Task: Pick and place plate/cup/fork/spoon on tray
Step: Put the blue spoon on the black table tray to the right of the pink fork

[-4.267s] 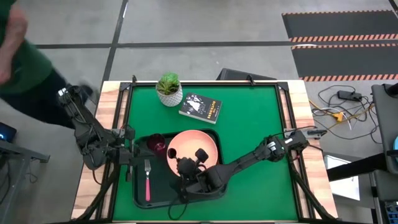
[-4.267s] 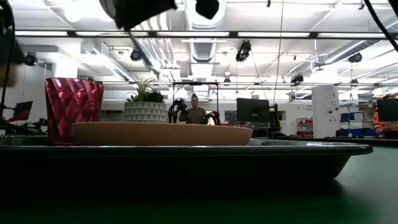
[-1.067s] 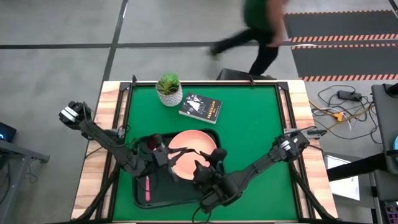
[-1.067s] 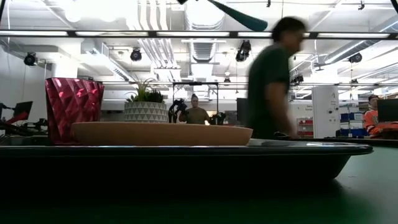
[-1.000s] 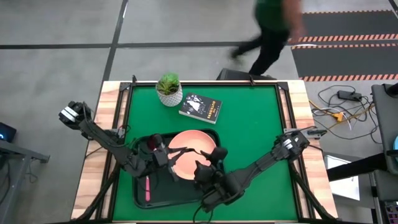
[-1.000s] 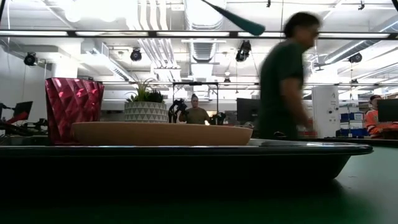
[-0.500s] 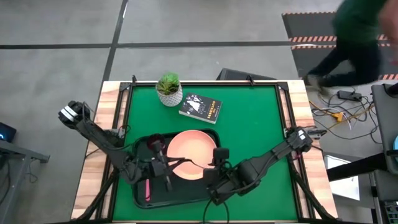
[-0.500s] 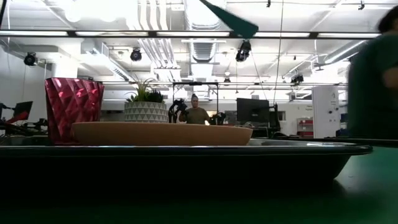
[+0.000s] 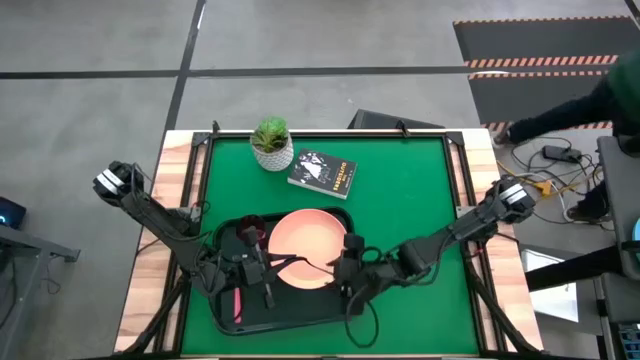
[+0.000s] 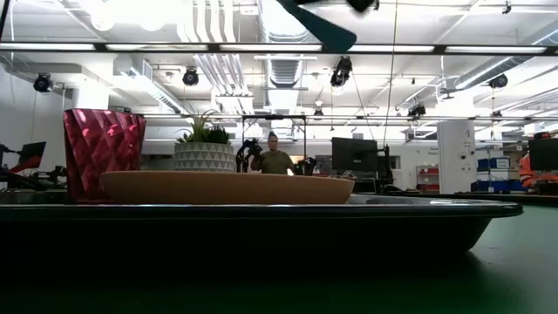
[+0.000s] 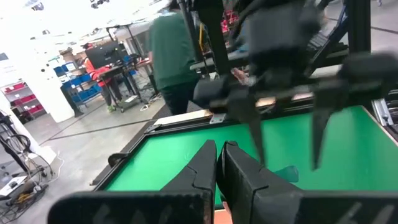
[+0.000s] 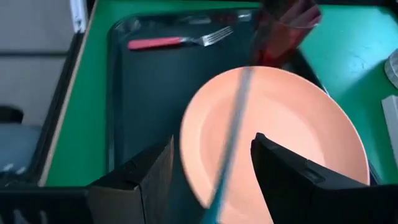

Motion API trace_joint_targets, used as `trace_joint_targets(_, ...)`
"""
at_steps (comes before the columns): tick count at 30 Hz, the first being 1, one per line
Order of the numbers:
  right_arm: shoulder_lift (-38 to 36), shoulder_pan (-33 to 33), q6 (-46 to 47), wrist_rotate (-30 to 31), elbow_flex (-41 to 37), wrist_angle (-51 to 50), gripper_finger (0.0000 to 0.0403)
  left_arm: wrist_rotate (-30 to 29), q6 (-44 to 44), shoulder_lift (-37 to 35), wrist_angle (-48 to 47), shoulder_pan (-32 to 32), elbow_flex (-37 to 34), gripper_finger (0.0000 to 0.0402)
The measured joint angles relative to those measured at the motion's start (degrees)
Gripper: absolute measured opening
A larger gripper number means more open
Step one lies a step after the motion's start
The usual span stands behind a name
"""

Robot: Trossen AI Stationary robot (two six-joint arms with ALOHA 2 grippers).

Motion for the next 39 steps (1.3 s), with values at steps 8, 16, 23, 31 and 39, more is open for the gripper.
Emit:
trace_joint_targets(8,-5.14,-2.48,-0.1,-3.79,-15.16,22.37,0.0195,2.55,0.06,-0.02,0.0,-0.09,0.0,0.0)
trace_joint_targets(16,-4.06,-3.43,-1.34,-7.75,-22.98,40.55,0.0105,2.65,-0.13,-0.02,-0.37,-0.09,0.0,0.0)
trace_joint_targets(23,-2.45,-4.98,0.63,-7.77,-24.46,44.68,0.0022,2.53,-0.39,-0.02,-0.38,-0.04,0.0,0.0)
trace_joint_targets(31,-2.49,-5.23,0.7,-7.5,-24.57,48.68,0.0008,2.65,-0.48,0.0,-0.01,-0.09,0.0,0.0016)
trace_joint_targets(39,-0.51,-5.28,0.77,-8.87,-25.12,53.45,0.0008,2.63,-0.4,0.0,0.08,-0.09,0.0,0.0047)
